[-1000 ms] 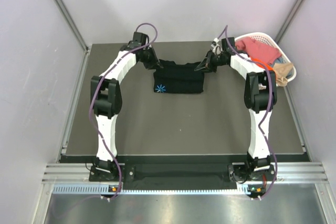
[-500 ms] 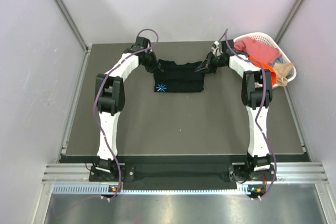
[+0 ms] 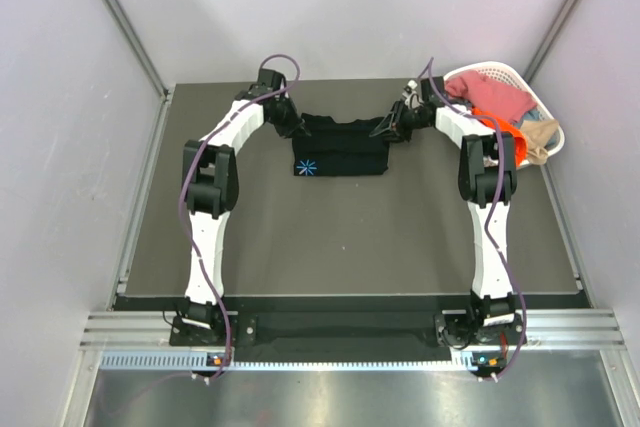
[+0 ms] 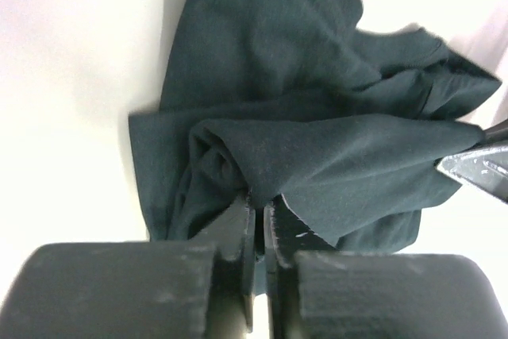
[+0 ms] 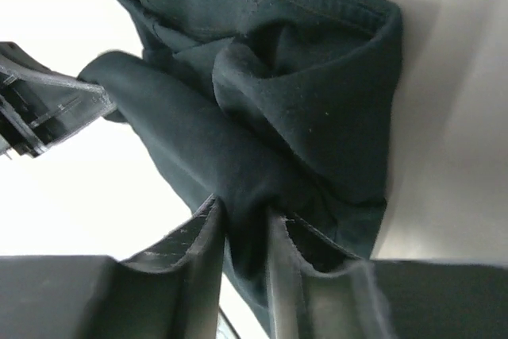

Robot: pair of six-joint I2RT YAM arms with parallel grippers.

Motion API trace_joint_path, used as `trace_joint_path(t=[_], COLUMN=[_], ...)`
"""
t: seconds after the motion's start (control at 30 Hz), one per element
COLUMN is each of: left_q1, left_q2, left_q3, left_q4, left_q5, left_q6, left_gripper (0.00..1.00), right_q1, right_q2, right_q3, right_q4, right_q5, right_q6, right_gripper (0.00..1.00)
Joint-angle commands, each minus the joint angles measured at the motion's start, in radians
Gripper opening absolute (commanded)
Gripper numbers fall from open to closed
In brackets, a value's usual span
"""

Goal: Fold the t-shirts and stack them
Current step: Fold the tshirt

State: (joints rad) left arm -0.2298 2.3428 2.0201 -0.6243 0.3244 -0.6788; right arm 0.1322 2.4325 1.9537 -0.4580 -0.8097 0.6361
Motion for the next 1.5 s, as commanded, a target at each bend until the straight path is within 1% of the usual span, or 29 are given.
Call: trace_joint_path(t=[0.0,0.03,0.07,0.13,0.17,0.2,0.27,0.3,0.33,0.4,0.43,0.5,0.57,0.6,0.63,0.7,0.73,0.8,0.87,0.97,1.03,1.1,1.2,1.33,1.4,1.47], left_q1=[0.032,0.032,0.032,0.03,0.032,0.032,0.03,0.03,0.027,0.021,0.015,0.0,-0.032,-0.052,-0.06,-0.08,-0.085,-0.088,-0.088,-0.086,-0.08,-0.08,-0.069,-0.048,-0.034,-0.02], left_q2=[0.029,0.023,0.015,-0.023,-0.037,-0.049,-0.098,-0.118,-0.137,-0.199,-0.223,-0.287,-0.329,-0.364,-0.39,-0.399,-0.399,-0.392,-0.378,-0.356,-0.336,-0.313,-0.31,-0.319,-0.33,-0.317], left_q3=[0.095,0.103,0.104,0.104,0.107,0.112,0.114,0.105,0.091,0.026,-0.024,-0.076,-0.154,-0.184,-0.246,-0.299,-0.337,-0.368,-0.383,-0.371,-0.338,-0.31,-0.3,-0.34,-0.366,-0.382], left_q4=[-0.026,-0.025,-0.012,-0.009,-0.018,-0.028,-0.06,-0.066,-0.068,-0.069,-0.065,-0.063,-0.057,-0.049,-0.026,-0.006,0.003,0.023,0.035,0.037,0.018,-0.029,-0.055,-0.075,-0.057,-0.041], left_q5=[-0.024,-0.027,-0.037,-0.068,-0.085,-0.099,-0.129,-0.137,-0.143,-0.154,-0.159,-0.172,-0.192,-0.193,-0.179,-0.159,-0.144,-0.124,-0.108,-0.136,-0.122,-0.14,-0.147,-0.119,-0.11,-0.067], left_q6=[-0.004,0.001,0.005,0.027,0.038,0.048,0.088,0.088,0.105,0.113,0.119,0.128,0.14,0.136,0.13,0.105,0.096,0.067,0.062,0.087,0.105,0.128,0.151,0.174,0.188,0.193], left_gripper=[0.12,0.21,0.24,0.31,0.33,0.35,0.38,0.39,0.4,0.4,0.4,0.39,0.39,0.37,0.37,0.36,0.35,0.34,0.34,0.35,0.36,0.37,0.39,0.44,0.46,0.47], right_q1=[-0.02,-0.022,-0.023,-0.026,-0.032,-0.036,-0.045,-0.043,-0.045,-0.033,-0.011,0.018,0.07,0.092,0.131,0.17,0.202,0.222,0.244,0.256,0.256,0.248,0.219,0.155,0.138,0.119], right_q2=[0.005,0.005,0.003,0.005,0.003,0.002,-0.021,-0.035,-0.052,-0.111,-0.151,-0.191,-0.249,-0.265,-0.289,-0.302,-0.3,-0.296,-0.296,-0.294,-0.306,-0.317,-0.351,-0.421,-0.441,-0.446], right_q3=[0.068,0.089,0.109,0.19,0.22,0.247,0.299,0.3,0.291,0.26,0.223,0.182,0.131,0.107,0.094,0.062,0.059,0.054,0.041,0.016,-0.022,-0.061,-0.117,-0.223,-0.29,-0.312], right_q4=[0.005,0.001,-0.011,-0.082,-0.114,-0.175,-0.25,-0.269,-0.284,-0.312,-0.346,-0.372,-0.404,-0.413,-0.415,-0.401,-0.397,-0.384,-0.352,-0.334,-0.311,-0.3,-0.298,-0.257,-0.219,-0.174], right_q5=[0.01,0.018,0.021,0.052,0.064,0.076,0.133,0.133,0.168,0.191,0.225,0.282,0.392,0.474,0.507,0.576,0.593,0.618,0.598,0.567,0.561,0.567,0.57,0.511,0.48,0.416], right_q6=[0.002,0.002,-0.009,-0.025,-0.045,-0.053,-0.085,-0.101,-0.116,-0.16,-0.2,-0.239,-0.281,-0.295,-0.303,-0.293,-0.276,-0.254,-0.233,-0.236,-0.262,-0.282,-0.299,-0.312,-0.315,-0.323], right_gripper=[0.29,0.32,0.4,0.46,0.55,0.59,0.66,0.67,0.68,0.69,0.69,0.7,0.71,0.72,0.73,0.74,0.74,0.74,0.74,0.74,0.73,0.72,0.7,0.73,0.75,0.75])
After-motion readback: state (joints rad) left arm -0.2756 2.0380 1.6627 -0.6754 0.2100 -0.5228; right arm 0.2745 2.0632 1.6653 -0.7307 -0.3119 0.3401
